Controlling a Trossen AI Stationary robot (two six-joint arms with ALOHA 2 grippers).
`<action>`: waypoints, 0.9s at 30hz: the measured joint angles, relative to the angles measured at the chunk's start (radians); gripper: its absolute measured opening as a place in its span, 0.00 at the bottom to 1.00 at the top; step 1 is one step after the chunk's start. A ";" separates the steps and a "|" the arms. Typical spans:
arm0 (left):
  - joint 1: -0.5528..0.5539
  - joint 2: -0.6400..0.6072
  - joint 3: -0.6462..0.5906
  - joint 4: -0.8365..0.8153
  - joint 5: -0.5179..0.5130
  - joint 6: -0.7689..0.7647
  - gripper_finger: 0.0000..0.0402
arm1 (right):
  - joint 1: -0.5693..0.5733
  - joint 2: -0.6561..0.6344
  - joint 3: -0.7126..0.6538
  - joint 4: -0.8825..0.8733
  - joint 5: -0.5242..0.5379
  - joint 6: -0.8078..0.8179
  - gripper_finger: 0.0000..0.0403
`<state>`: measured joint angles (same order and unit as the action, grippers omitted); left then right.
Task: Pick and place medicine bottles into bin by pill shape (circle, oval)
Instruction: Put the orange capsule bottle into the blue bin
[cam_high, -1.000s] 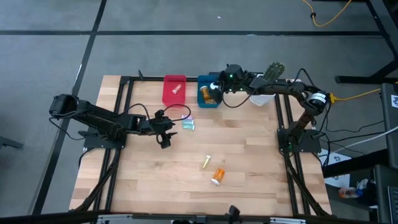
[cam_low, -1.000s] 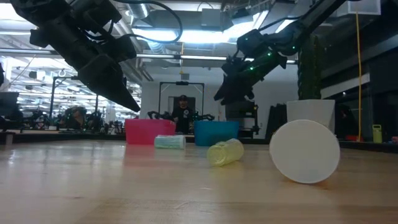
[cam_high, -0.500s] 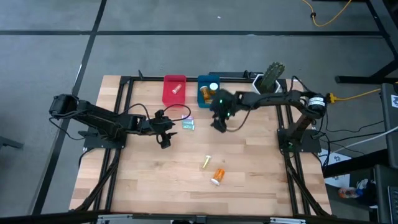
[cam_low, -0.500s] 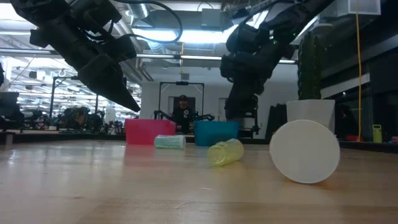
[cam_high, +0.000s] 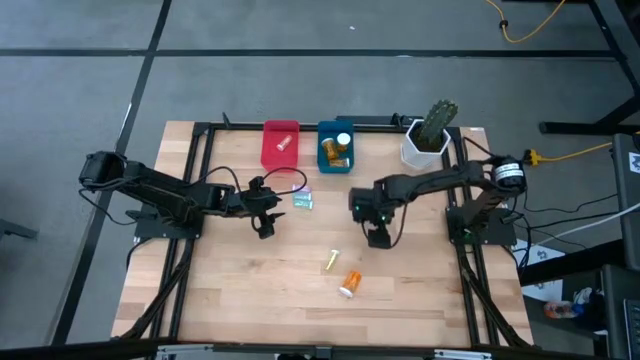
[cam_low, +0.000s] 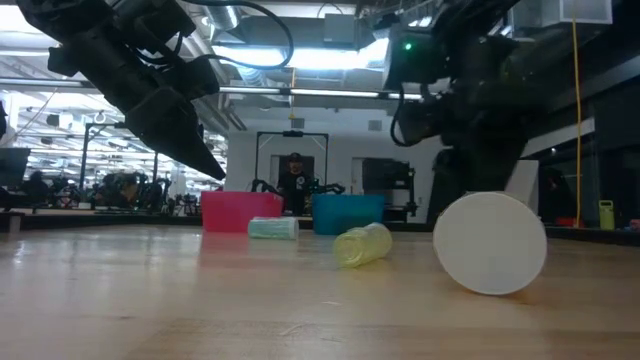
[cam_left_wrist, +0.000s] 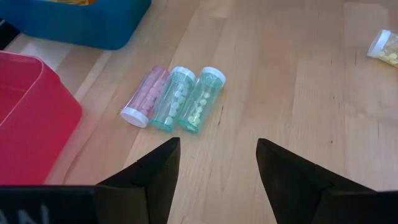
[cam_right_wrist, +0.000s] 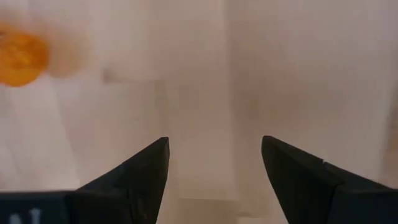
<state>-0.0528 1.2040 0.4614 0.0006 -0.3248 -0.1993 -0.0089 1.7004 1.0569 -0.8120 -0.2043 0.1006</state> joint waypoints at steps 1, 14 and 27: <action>0.000 0.000 0.000 0.000 0.000 0.000 0.51 | 0.019 0.000 0.000 0.002 -0.008 0.020 0.64; 0.000 0.000 0.000 0.000 0.000 0.000 0.51 | 0.319 0.000 0.000 0.362 -0.041 -0.088 0.64; 0.000 0.000 0.000 0.000 0.000 0.000 0.51 | 0.415 0.005 0.000 0.451 0.080 -0.267 0.64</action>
<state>-0.0526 1.2037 0.4614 0.0010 -0.3248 -0.1997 0.4061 1.7050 1.0565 -0.3610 -0.1241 -0.1665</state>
